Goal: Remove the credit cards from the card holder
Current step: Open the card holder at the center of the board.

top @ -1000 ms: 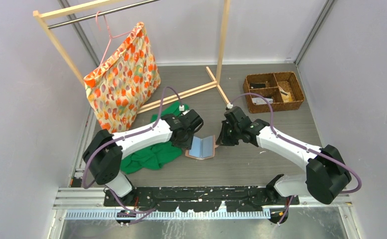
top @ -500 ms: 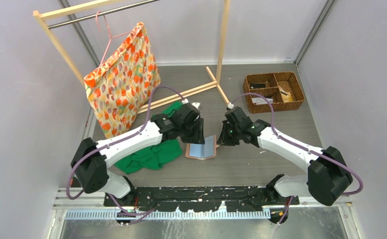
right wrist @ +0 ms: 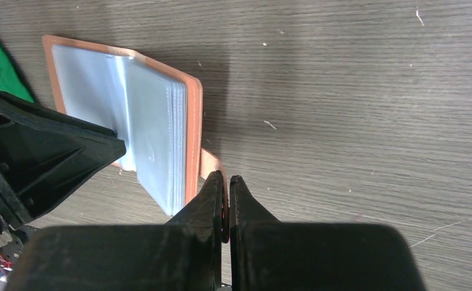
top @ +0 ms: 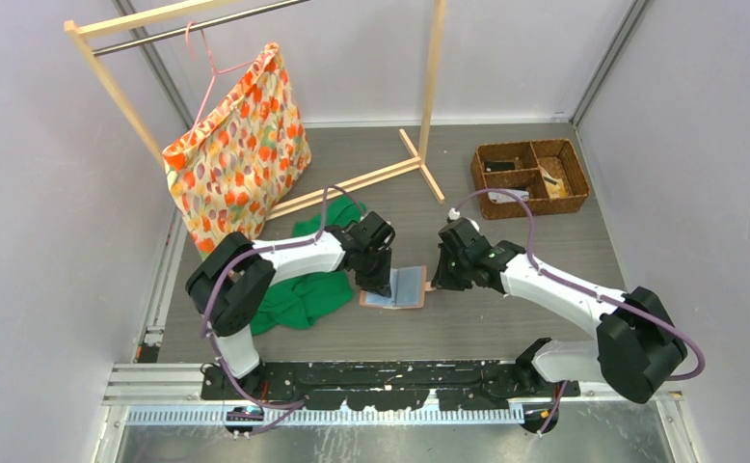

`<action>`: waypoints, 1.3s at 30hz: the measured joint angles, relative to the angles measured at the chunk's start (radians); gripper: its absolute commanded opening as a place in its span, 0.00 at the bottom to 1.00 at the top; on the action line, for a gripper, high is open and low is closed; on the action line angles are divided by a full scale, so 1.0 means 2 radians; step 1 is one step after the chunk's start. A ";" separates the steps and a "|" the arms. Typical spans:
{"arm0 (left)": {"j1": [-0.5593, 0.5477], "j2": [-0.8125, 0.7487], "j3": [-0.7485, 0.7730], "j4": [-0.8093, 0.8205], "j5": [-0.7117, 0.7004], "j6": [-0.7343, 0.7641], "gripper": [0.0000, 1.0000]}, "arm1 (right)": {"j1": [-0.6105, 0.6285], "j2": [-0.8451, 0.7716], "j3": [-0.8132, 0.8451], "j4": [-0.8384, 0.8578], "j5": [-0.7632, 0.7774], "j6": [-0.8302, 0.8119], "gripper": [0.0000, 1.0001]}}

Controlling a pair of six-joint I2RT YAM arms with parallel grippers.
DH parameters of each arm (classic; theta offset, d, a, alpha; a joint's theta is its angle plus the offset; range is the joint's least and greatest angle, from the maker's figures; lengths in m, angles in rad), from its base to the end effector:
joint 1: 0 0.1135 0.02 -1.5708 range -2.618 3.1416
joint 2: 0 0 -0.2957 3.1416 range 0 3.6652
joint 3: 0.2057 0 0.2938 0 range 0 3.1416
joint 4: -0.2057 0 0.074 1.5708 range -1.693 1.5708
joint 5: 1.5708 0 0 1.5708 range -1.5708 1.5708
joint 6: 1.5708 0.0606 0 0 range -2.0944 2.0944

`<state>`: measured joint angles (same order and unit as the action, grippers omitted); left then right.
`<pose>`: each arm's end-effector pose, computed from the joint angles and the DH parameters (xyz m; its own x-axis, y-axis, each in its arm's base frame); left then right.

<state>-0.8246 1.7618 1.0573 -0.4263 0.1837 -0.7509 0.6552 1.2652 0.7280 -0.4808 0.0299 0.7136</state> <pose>0.2573 -0.2946 0.1424 -0.9776 0.0693 -0.1986 0.1473 0.8994 -0.4114 0.2227 0.1689 0.1853 -0.9007 0.1330 -0.4136 -0.0093 0.9459 0.3245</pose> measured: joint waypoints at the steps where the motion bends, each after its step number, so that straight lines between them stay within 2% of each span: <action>1: 0.000 0.000 0.000 0.000 0.000 0.000 0.17 | 0.000 0.000 -0.002 0.000 0.002 0.000 0.09; 5: 0.000 0.003 0.001 0.000 0.000 0.000 0.16 | 0.000 0.000 -0.002 -0.002 0.003 0.005 0.34; 6: 0.000 0.004 0.002 0.000 0.000 0.000 0.16 | 0.000 0.000 -0.002 -0.004 0.004 0.009 0.39; 8: 0.000 0.004 0.002 0.000 0.000 -0.001 0.16 | 0.000 -0.003 -0.002 -0.010 0.007 0.014 0.42; 14: 0.000 0.004 0.002 -0.001 0.000 -0.001 0.16 | 0.000 -0.043 0.017 -0.022 0.013 0.035 0.43; 20: 0.000 0.004 0.003 -0.002 -0.001 -0.001 0.15 | 0.000 -0.068 0.020 0.012 -0.012 0.068 0.45; 32: 0.000 -0.004 0.001 -0.006 -0.010 -0.002 0.15 | 0.000 0.027 -0.029 0.092 -0.056 0.105 0.45; 39: 0.000 -0.066 -0.013 -0.019 -0.023 -0.002 0.19 | 0.000 0.050 -0.042 0.119 -0.065 0.116 0.44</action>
<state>-0.8246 1.6306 1.0313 -0.4644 0.1375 -0.7547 0.6544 1.3647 0.6437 -0.2436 -0.0998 0.9455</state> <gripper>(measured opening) 0.177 0.454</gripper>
